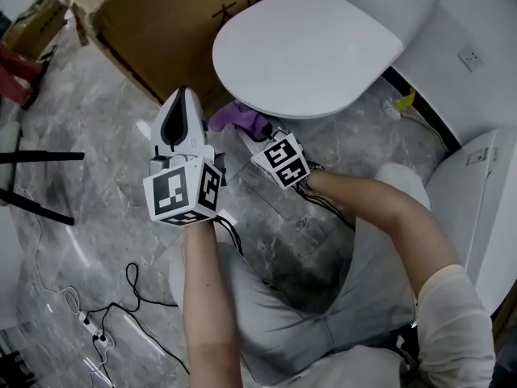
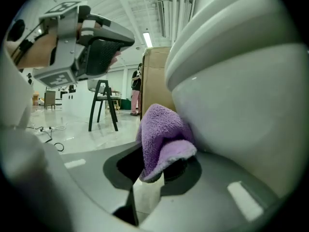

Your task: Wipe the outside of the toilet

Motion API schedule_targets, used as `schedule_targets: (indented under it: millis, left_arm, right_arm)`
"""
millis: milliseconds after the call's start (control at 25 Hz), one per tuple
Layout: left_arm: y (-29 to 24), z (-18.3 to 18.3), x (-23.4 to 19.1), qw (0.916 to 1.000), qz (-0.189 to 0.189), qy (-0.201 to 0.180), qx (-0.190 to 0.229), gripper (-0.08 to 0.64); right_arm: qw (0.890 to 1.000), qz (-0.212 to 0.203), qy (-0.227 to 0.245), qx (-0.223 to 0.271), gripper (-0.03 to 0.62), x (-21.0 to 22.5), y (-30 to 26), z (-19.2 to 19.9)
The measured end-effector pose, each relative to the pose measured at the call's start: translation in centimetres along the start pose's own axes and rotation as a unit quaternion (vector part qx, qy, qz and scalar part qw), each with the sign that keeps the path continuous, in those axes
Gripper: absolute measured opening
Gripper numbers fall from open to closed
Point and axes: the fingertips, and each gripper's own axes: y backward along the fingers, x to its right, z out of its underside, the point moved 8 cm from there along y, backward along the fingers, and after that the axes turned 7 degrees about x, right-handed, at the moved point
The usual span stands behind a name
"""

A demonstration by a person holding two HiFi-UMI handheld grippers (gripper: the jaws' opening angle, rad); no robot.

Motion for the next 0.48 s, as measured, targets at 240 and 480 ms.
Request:
schedule_targets:
  millis: [240, 480]
  left_arm:
    - [-1.3, 1.2, 1.4, 0.9995, 0.02, 0.024, 0.0, 0.006]
    - [-4.0, 2.3, 4.6, 0.9972, 0.06, 0.044, 0.005, 0.006]
  right_arm:
    - [0.999, -0.039, 0.002, -0.032, 0.08, 1.4, 5.0, 1.0]
    - [0.999, 0.001, -0.011, -0.046, 0.08, 5.0, 10.2, 2.7]
